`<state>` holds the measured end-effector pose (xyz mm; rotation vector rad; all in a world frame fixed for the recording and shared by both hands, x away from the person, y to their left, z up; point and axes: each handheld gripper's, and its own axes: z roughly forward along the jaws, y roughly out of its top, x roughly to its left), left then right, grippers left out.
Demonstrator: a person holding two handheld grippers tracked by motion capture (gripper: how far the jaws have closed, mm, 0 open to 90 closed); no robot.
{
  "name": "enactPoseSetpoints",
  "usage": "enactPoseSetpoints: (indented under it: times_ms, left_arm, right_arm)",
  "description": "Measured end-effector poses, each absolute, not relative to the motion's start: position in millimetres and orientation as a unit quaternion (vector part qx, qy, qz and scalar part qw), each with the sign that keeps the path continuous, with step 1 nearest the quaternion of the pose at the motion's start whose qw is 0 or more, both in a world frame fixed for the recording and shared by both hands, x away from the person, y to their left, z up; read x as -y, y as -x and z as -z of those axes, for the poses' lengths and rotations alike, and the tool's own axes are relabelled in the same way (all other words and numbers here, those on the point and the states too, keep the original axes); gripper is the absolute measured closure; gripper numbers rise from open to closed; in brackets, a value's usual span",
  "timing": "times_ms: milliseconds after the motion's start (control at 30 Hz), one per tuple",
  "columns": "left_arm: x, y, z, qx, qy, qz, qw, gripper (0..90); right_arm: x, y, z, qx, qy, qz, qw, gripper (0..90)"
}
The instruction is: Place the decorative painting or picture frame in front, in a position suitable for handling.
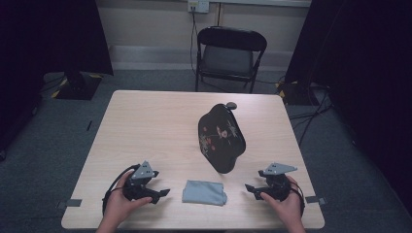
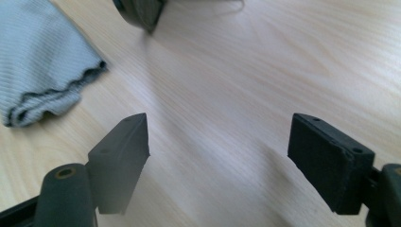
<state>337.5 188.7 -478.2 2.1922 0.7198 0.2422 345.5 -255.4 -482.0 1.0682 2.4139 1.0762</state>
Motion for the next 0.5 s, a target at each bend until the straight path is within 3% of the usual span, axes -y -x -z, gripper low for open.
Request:
enactPoseSetpoints:
  times_ms: [500]
  left_arm:
    - [-124,-333,472,-0.193,-0.893,-0.066,0.400,27.9]
  right_arm:
    - [257,-345,497,-0.838,-0.378,-0.360,0.159,17.2]
